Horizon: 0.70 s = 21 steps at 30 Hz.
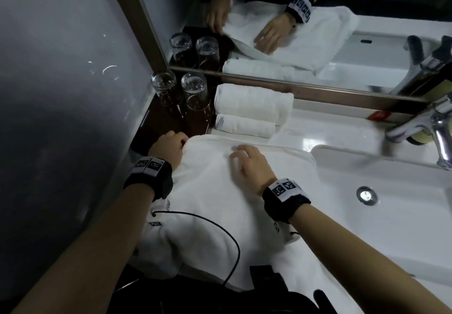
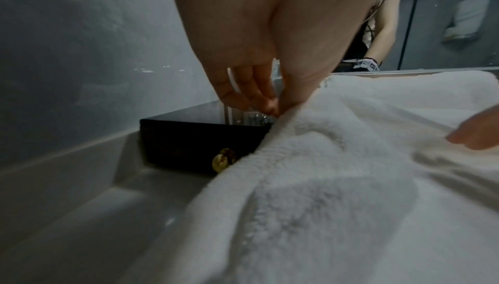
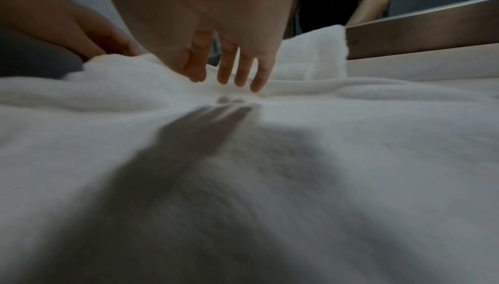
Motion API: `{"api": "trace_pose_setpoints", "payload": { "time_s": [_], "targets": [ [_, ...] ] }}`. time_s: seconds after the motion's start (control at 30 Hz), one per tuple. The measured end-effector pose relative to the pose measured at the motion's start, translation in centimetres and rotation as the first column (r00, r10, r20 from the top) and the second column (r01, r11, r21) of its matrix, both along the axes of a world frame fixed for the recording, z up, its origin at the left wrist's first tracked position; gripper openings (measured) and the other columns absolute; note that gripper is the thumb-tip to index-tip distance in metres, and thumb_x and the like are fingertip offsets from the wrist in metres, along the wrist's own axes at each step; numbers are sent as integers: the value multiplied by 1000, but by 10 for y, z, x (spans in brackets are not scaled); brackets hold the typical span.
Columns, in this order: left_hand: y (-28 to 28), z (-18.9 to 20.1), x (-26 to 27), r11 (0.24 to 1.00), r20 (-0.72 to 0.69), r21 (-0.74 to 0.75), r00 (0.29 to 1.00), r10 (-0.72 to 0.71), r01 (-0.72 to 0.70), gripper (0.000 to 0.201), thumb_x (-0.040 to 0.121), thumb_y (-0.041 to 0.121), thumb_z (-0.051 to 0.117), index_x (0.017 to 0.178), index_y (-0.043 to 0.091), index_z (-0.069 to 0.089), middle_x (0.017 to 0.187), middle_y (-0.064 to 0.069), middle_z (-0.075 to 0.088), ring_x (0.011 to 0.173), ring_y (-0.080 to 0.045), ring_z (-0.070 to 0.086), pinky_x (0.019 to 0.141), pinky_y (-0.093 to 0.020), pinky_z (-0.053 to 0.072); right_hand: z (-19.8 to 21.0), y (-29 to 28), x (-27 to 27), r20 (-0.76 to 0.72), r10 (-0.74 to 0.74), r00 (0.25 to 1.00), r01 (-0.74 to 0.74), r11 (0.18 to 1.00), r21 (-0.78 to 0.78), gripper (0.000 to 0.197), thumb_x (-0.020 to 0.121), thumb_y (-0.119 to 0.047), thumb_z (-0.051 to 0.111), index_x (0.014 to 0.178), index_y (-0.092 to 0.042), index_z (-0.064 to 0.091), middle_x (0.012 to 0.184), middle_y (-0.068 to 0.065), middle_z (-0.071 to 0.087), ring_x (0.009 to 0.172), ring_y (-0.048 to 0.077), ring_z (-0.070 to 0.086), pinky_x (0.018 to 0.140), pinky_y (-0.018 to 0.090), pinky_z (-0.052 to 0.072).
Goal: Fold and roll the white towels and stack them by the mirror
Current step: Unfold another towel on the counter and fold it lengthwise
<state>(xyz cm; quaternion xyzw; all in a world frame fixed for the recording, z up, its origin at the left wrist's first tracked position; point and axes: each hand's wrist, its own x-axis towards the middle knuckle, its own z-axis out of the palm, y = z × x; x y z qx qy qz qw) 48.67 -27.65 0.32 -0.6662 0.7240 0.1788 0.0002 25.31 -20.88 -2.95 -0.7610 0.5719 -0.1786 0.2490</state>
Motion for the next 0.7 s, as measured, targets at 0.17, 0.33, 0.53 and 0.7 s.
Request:
{"api": "trace_pose_setpoints", "payload": {
  "time_s": [0.17,0.33,0.53,0.7],
  "targets": [
    [16,1,5,996,-200,32,977,-81,89,19,80,12,63,98,19,64,102,-3,52,94,-20,53,79,-39,51,9,-19,35,143,50,989,-63,994,86,68,85,-6,52,146,-14,23,152,8,23,121,27,49,93,38,49],
    [26,3,-8,978,-250,79,954,-167,192,20,79,13,60,97,20,66,103,1,51,86,-13,46,80,-34,48,12,-33,56,94,10,996,-26,987,160,59,82,-10,61,136,-12,38,127,11,45,95,27,59,79,37,49],
    [30,6,-15,973,-212,181,971,-106,145,14,71,26,60,69,30,46,72,7,48,73,-18,51,62,-29,40,13,-31,51,170,-40,985,23,995,100,17,76,-4,59,93,-5,58,83,10,51,72,26,49,62,27,29],
    [28,14,-5,949,-209,265,971,-118,172,20,71,31,64,75,31,45,56,9,51,53,-11,48,55,-30,41,16,-27,39,213,-9,977,7,1000,11,13,76,-4,60,88,-6,60,77,5,45,66,18,42,62,28,31]
  ]
}}
